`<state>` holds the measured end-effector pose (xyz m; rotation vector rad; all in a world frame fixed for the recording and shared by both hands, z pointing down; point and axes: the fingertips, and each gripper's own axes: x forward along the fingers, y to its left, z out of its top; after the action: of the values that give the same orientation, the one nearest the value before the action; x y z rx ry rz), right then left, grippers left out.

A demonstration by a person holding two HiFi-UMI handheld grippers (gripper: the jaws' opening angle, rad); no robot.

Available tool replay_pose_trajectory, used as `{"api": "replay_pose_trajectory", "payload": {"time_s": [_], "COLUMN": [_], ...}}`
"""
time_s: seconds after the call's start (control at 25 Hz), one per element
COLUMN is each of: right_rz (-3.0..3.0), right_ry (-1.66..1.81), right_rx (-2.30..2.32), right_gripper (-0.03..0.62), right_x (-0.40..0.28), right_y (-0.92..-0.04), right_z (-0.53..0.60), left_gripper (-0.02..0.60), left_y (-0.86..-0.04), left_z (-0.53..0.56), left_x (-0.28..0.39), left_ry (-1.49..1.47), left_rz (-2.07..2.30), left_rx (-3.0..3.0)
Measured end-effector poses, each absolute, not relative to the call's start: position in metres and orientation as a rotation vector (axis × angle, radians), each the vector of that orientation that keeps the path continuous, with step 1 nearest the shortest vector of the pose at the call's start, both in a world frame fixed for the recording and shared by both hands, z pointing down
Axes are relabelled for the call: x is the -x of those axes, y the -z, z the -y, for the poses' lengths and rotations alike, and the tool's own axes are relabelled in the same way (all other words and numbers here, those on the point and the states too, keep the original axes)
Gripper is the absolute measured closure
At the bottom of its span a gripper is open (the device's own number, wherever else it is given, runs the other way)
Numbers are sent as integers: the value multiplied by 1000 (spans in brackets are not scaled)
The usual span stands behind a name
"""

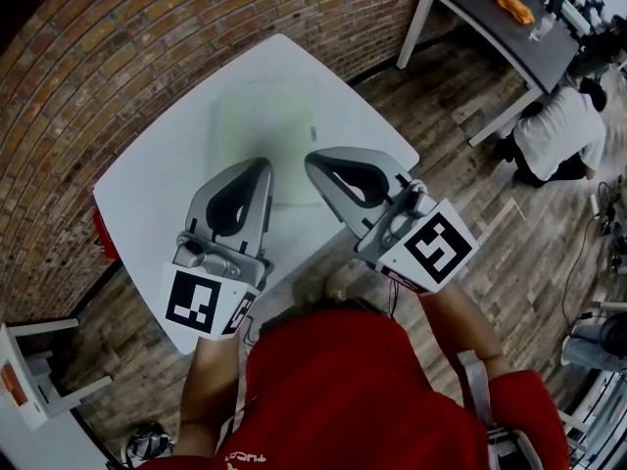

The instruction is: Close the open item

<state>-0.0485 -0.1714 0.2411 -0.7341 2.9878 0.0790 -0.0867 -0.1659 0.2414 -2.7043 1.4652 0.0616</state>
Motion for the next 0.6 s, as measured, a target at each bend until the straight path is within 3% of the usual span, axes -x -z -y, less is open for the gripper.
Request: {"api": "replay_pose_trajectory", "payload": {"time_s": [0.6], "right_rz": [-2998], "right_ry": [-78], "right_rx": [745], "right_gripper": [563], "right_x": [50], "right_y": [-246], "right_z": [172], "left_gripper": [569], "left_y": [-245], "left_z": [168], "left_x": [85], "left_ry": [-61], "left_rz": [-1469], "left_rx": [2722]}}
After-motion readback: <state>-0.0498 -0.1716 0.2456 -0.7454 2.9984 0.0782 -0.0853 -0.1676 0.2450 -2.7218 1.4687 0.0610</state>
